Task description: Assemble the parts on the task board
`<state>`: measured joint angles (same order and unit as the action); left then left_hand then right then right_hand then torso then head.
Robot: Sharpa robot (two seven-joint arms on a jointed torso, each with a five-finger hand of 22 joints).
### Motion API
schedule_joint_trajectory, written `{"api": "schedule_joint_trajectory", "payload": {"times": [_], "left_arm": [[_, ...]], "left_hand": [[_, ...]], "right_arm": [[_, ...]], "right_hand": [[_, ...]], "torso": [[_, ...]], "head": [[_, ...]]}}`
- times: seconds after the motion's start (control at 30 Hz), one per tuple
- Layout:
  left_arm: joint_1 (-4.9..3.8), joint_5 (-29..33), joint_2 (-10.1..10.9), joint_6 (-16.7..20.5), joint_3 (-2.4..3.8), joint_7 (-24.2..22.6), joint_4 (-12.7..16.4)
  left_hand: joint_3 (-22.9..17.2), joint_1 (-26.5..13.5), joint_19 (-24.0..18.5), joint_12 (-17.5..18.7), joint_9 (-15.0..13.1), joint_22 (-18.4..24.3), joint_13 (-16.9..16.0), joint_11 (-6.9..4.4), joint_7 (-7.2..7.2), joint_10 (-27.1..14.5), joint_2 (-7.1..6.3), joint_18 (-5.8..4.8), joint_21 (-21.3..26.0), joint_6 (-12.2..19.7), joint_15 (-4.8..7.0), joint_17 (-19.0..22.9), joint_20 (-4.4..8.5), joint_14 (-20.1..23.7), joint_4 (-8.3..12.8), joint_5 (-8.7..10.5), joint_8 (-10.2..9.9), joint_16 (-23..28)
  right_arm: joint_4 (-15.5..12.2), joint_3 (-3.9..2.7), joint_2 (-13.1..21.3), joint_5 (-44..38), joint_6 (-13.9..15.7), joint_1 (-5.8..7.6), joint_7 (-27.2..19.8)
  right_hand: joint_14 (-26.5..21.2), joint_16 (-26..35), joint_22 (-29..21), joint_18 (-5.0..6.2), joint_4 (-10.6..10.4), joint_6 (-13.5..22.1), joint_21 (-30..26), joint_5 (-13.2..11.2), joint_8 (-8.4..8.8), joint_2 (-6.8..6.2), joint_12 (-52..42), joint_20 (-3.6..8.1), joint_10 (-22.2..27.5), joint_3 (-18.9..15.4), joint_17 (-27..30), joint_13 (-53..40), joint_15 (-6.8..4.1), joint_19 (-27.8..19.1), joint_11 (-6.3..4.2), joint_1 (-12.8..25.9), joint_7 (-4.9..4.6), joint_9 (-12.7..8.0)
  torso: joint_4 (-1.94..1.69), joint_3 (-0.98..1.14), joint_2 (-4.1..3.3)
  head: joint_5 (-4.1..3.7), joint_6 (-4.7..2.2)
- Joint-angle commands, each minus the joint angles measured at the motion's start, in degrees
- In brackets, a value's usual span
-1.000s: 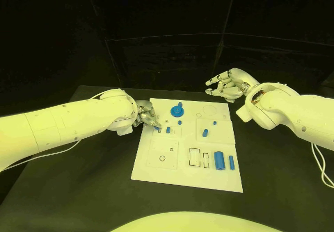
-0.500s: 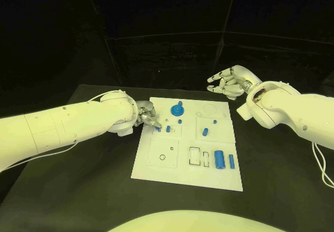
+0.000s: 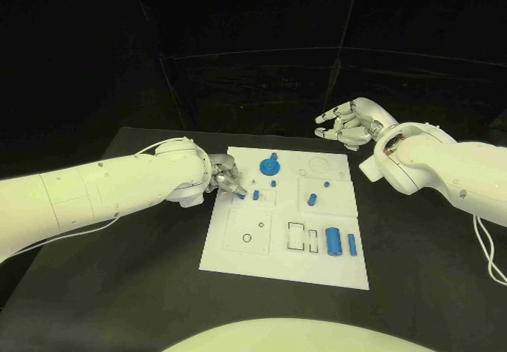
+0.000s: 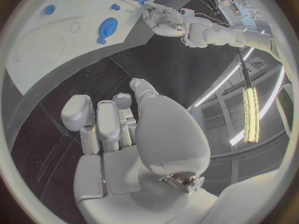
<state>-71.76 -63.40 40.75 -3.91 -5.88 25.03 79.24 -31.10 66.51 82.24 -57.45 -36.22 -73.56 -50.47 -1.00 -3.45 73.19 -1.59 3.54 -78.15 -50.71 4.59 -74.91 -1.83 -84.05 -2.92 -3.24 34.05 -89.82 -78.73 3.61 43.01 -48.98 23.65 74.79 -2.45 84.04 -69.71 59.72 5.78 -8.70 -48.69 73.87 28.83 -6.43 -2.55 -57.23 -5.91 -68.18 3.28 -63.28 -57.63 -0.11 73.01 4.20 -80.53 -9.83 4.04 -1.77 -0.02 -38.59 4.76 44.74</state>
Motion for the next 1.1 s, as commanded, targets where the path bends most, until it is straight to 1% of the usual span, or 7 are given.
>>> {"api": "schedule_joint_trajectory", "payload": {"times": [0.03,0.3,0.33,0.43,0.57,0.7,1.1], "left_arm": [[0.06,-0.48,-0.29,-0.83,-0.06,0.53,-0.14],[0.14,-0.47,-0.77,-1.54,-0.06,1.0,-0.56],[0.15,-0.46,-0.76,-1.74,-0.06,1.07,-0.58],[0.15,-0.33,-0.72,-2.22,-0.06,1.26,-0.61],[0.16,-0.14,-0.74,-2.52,-0.06,1.49,-0.62],[0.16,-0.07,-0.82,-2.54,-0.06,1.74,-0.59],[0.15,-0.04,-0.91,-1.81,-0.05,2.2,-0.52]], "left_hand": [[-6.64,0.1,0.33,0.14,0.07,-0.09,0.02,-0.1,0.24,0.49,0.33,0.32,-0.04,-0.07,-0.18,-15.09,-0.1,-5.95,6.4,-0.16,0.41,-0.18],[-6.72,0.05,0.34,0.16,0.07,-0.1,0.06,-0.1,0.25,0.52,0.3,0.32,-0.04,-0.09,-0.18,-15.09,-0.1,-5.95,6.41,-0.16,0.44,-0.18],[-6.81,-0.06,0.35,0.24,0.07,-0.11,0.19,-0.11,0.26,0.53,0.18,0.31,-0.05,-0.13,-0.17,-15.09,-0.09,-5.95,6.45,-0.15,0.48,-0.18],[-7.04,-0.98,0.45,-0.32,0.14,-0.3,-0.36,-0.22,0.47,1.02,-0.74,0.28,-0.15,-0.55,-0.1,-15.09,-0.06,-5.95,6.51,-0.7,0.74,-0.18],[-5.52,-3.51,0.64,-0.88,0.4,-0.64,-0.76,-0.61,1.04,1.6,-2.43,0.21,-0.35,-1.62,0.15,-15.09,0.11,-5.95,5.55,-0.72,1.02,-0.18],[-4.0,-5.06,0.85,-1.41,0.77,-1.03,-1.21,-0.93,1.39,1.99,-3.09,0.14,-0.6,-2.52,0.44,-15.09,0.36,-5.95,4.67,-0.67,1.07,-0.18],[-2.8,-5.98,1.19,-2.25,1.22,-1.7,-1.98,-1.32,1.86,2.69,-2.9,-0.01,-1.04,-3.66,0.75,-15.09,0.68,-5.95,3.87,-0.97,1.18,-0.18]], "right_arm": [[-0.01,-0.04,-0.09,0.34,1.19,0.11,-0.71],[0.14,-0.04,-0.26,0.45,1.36,0.1,-0.72],[0.17,-0.04,-0.27,0.46,1.33,0.1,-0.7],[0.23,-0.04,-0.3,0.47,1.22,0.1,-0.63],[0.33,-0.04,-0.39,0.48,1.03,0.1,-0.53],[0.37,-0.04,-0.42,0.54,0.95,0.1,-0.48],[0.47,-0.03,-0.49,0.68,1.01,0.09,-0.49]], "right_hand": [[0.81,-0.22,0.05,0.36,0.06,-0.17,0.26,0.27,-0.2,0.19,-0.21,0.11,-0.27,0.36,0.04,-0.08,-0.3,0.35,0.01,-0.54,0.19,0.06],[0.83,-0.24,0.02,0.37,0.08,-0.22,0.25,0.3,-0.23,0.23,-0.23,0.12,-0.3,0.44,0.01,-0.06,-0.32,0.35,0.0,-0.59,0.2,0.06],[0.83,-0.24,0.02,0.37,0.08,-0.22,0.25,0.3,-0.23,0.23,-0.23,0.12,-0.3,0.44,0.01,-0.06,-0.32,0.35,0.0,-0.59,0.2,0.06],[0.83,-0.24,0.02,0.37,0.08,-0.23,0.24,0.3,-0.23,0.23,-0.22,0.12,-0.3,0.44,0.02,-0.05,-0.32,0.34,0.0,-0.6,0.2,0.06],[0.81,-0.12,-0.08,0.39,0.09,-0.27,0.19,0.32,-0.26,0.24,-0.14,0.13,-0.25,0.5,0.17,0.05,-0.32,0.3,-0.01,-0.63,0.21,0.06],[0.78,0.0,-0.2,0.41,0.09,-0.27,0.13,0.33,-0.26,0.23,0.03,0.13,-0.14,0.51,0.33,0.23,-0.33,0.23,-0.01,-0.63,0.21,0.06],[0.73,0.2,-0.51,0.48,0.09,-0.26,-0.03,0.34,-0.26,0.21,0.23,0.14,-0.01,0.52,0.59,0.43,-0.33,0.07,-0.01,-0.64,0.21,0.06]], "torso": [[0.03,-0.01,-0.01],[-0.01,0.01,-0.02],[0.0,0.01,0.0],[-0.01,-0.02,-0.02],[0.02,-0.01,-0.01],[0.02,-0.03,-0.03],[-0.03,-0.03,-0.01]], "head": [[-0.01,-0.01],[-0.08,-0.21],[-0.09,0.0],[-0.19,0.1],[-0.06,0.12],[-0.06,0.17],[-0.13,0.33]]}}
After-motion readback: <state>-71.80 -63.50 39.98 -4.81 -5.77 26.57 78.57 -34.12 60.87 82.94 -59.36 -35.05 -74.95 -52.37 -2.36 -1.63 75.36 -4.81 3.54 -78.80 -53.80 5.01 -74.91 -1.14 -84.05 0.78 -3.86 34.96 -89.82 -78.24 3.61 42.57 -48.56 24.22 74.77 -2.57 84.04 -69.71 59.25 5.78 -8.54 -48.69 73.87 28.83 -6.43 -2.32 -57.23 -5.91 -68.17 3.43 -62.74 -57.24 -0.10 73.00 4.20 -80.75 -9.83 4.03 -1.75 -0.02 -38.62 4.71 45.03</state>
